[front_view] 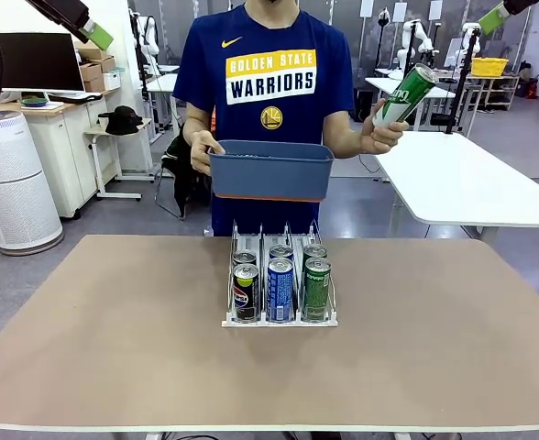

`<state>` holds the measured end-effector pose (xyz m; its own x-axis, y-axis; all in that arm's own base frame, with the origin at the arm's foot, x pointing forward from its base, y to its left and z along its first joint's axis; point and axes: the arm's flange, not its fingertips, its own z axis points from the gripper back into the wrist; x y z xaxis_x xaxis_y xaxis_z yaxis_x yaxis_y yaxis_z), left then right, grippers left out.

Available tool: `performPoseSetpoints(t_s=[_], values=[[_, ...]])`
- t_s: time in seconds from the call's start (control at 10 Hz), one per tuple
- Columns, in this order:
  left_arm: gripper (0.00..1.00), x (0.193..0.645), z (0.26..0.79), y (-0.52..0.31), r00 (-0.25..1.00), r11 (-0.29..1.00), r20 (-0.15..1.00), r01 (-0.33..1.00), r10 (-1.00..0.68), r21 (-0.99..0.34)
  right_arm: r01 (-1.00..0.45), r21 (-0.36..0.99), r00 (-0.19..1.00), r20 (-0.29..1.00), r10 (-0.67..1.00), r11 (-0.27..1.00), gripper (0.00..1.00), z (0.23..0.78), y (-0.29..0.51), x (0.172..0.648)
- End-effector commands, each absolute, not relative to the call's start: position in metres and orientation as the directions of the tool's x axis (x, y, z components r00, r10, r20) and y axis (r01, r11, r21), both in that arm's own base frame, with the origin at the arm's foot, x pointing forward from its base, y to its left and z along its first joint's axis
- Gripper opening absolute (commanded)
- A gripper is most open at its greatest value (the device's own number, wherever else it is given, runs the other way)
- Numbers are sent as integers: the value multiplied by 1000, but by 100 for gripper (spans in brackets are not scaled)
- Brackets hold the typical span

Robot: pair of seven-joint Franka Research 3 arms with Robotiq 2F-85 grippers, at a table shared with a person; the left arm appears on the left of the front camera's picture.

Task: Fill the beverage cans into the dispenser.
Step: Pick up the Sprite handed by the human.

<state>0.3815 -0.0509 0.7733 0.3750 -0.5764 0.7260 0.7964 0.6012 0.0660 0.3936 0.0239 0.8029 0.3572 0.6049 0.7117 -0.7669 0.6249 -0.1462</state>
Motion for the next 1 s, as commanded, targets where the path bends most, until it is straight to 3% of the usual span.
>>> performPoseSetpoints(t_s=[0.0,0.9], values=[[100,381,772,-52,377,602,723,795,-580,68,-764,-70,418,703,575,641,100,801,28,420],[100,381,772,-52,377,602,723,795,-580,68,-796,-41,456,616,643,604,100,768,35,483]])
